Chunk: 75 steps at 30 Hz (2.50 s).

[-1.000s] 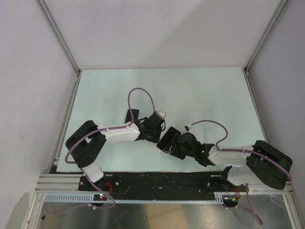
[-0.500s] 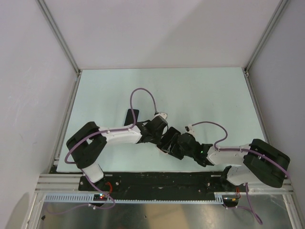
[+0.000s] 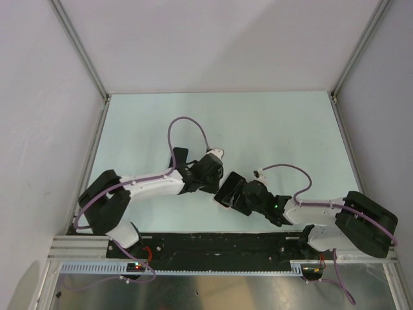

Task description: Put the phone into the phone case

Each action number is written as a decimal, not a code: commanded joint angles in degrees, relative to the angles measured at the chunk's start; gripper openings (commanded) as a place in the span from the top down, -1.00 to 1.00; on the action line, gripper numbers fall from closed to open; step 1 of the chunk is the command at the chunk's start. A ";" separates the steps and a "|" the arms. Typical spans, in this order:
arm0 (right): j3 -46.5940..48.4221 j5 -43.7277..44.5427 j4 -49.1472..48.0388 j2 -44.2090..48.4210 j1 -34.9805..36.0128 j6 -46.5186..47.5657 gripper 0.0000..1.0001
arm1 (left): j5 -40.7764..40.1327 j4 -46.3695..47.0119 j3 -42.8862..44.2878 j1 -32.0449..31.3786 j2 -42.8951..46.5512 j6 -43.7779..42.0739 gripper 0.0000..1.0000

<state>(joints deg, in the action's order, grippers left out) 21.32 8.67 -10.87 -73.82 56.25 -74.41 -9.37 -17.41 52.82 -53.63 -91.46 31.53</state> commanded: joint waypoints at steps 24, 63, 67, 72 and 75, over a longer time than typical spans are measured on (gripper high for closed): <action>-1.46 4.69 4.39 0.41 -0.89 4.10 -0.09 | 7.05 0.95 0.78 -0.67 -0.07 -1.38 0.39; -0.06 3.67 2.68 -4.07 -0.83 4.88 -0.07 | 6.47 -0.64 2.29 -3.05 -6.07 -1.22 0.99; -0.05 3.76 2.91 -4.19 -0.83 4.93 -0.06 | 6.43 0.00 1.70 -3.54 -7.01 -0.45 1.00; -0.05 4.04 3.40 -4.12 -0.82 5.01 -0.06 | 6.40 1.67 -0.32 -4.11 -7.69 1.08 0.99; -0.05 4.17 3.48 -4.16 -0.73 5.00 -0.07 | 6.35 2.84 -1.98 -4.49 -7.69 1.89 0.99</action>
<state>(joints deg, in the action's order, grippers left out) 21.58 11.20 -11.92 -75.02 55.59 -70.85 -7.60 -15.44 54.65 -55.42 -95.70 30.28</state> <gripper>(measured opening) 0.533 0.007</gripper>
